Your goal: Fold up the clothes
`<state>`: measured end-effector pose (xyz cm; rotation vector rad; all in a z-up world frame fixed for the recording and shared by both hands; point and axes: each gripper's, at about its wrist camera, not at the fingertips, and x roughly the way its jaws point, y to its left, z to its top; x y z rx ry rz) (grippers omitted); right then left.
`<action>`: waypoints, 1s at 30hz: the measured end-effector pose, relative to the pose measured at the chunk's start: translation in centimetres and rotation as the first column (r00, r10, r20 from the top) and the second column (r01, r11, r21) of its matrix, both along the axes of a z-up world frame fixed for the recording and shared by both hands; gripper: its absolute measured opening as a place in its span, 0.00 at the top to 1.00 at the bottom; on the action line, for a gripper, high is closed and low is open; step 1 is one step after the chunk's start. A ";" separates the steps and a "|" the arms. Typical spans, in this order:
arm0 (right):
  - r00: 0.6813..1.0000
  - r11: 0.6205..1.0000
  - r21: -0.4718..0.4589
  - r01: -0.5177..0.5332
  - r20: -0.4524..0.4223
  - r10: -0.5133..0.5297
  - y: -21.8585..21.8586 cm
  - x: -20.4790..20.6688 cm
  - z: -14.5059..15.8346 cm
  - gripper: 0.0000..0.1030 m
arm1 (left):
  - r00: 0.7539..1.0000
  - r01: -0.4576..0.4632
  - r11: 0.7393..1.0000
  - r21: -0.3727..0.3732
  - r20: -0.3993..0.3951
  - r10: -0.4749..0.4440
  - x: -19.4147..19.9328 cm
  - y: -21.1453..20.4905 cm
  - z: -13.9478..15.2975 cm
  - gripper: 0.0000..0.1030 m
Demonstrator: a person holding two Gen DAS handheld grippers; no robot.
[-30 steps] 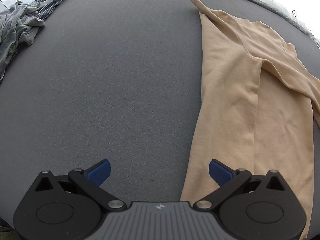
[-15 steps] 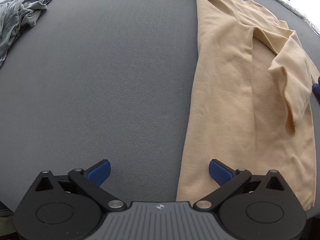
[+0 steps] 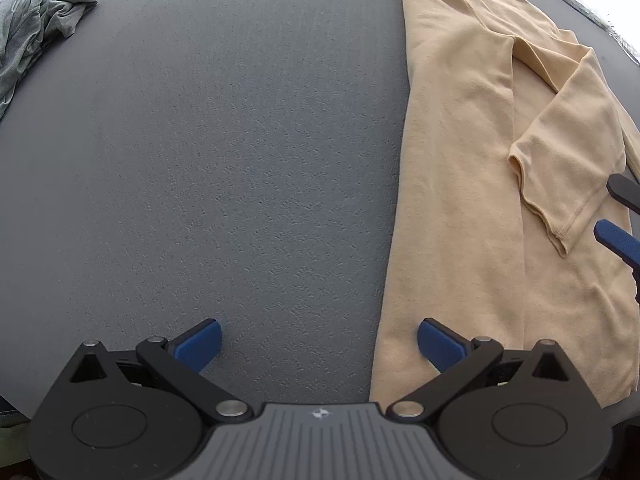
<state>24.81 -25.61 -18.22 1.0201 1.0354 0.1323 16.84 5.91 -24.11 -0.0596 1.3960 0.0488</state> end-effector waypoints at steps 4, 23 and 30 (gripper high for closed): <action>0.995 0.997 -0.024 0.073 -0.065 -0.075 -1.0 -0.3 -1.6 0.61 | 1.000 0.019 1.000 0.006 -0.008 -0.019 0.1 -0.2 -0.4 0.00; 0.995 0.992 -0.108 0.068 -0.059 -0.074 0.9 2.1 -1.7 0.91 | 0.997 0.062 0.998 -0.021 -0.037 -0.063 1.0 1.0 -0.5 0.00; 0.996 0.979 0.188 0.079 0.029 -0.086 -0.4 0.4 -1.5 0.97 | 0.998 0.049 0.999 -0.018 -0.031 -0.050 1.1 1.1 -0.3 0.00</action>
